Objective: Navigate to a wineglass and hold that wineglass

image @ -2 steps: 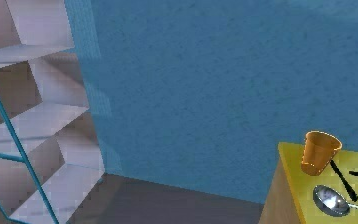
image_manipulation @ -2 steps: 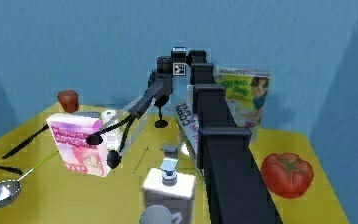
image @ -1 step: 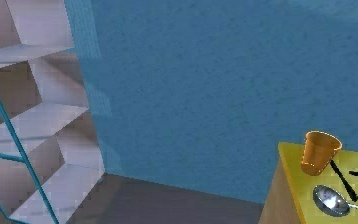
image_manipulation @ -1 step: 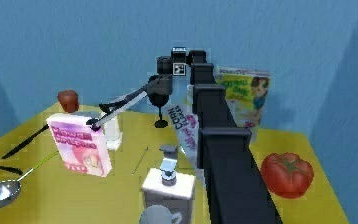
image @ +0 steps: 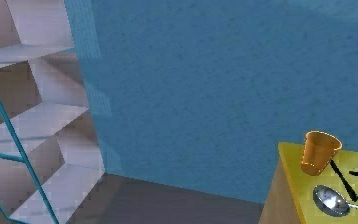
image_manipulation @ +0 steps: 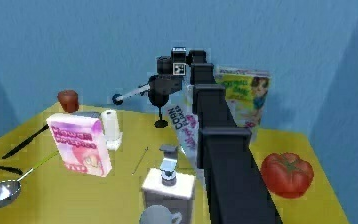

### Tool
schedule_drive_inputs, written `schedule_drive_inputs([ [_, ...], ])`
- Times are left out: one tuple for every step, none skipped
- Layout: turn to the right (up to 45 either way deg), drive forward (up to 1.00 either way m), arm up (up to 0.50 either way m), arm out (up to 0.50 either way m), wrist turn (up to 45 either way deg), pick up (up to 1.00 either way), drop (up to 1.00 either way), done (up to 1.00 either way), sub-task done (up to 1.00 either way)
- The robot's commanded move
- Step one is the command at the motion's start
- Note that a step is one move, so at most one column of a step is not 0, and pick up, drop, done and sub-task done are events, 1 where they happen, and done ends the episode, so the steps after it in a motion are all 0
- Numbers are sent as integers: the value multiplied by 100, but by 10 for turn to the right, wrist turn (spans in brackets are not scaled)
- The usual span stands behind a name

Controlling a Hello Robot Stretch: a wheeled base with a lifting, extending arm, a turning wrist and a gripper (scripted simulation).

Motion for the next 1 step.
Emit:
schedule_drive_inputs([
  [0,0,0,0,300,0,0,0,0],
])
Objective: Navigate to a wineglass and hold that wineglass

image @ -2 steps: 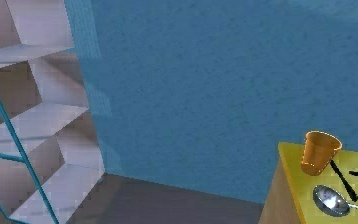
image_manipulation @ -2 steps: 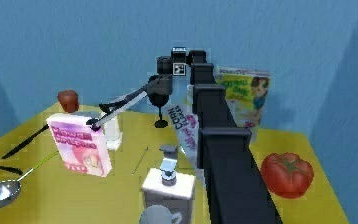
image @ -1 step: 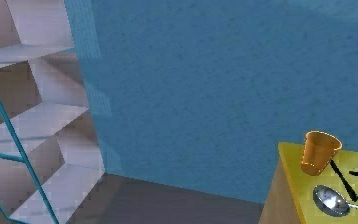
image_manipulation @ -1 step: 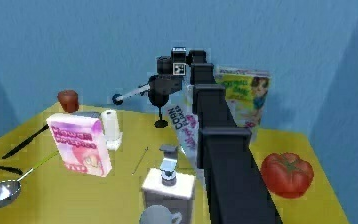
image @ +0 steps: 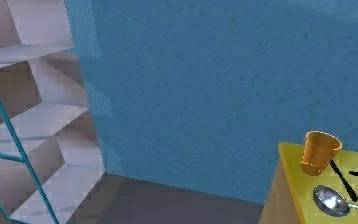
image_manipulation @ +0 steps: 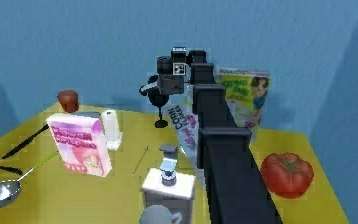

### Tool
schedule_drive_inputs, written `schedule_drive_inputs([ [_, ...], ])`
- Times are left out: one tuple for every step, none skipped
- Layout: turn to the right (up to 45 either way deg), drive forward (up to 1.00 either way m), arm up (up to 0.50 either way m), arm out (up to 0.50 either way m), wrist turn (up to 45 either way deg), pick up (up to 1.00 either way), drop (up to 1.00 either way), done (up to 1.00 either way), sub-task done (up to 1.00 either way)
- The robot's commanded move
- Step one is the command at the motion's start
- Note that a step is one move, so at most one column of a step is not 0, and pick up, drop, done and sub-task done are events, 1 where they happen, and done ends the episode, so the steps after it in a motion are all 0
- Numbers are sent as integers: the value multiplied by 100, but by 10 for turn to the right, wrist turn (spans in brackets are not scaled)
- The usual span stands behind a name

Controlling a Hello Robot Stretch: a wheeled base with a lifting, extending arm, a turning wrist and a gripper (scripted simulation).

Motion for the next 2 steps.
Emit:
schedule_drive_inputs([
  [0,0,0,0,0,100,0,0,0],
  [0,0,0,0,0,0,0,100,0],
])
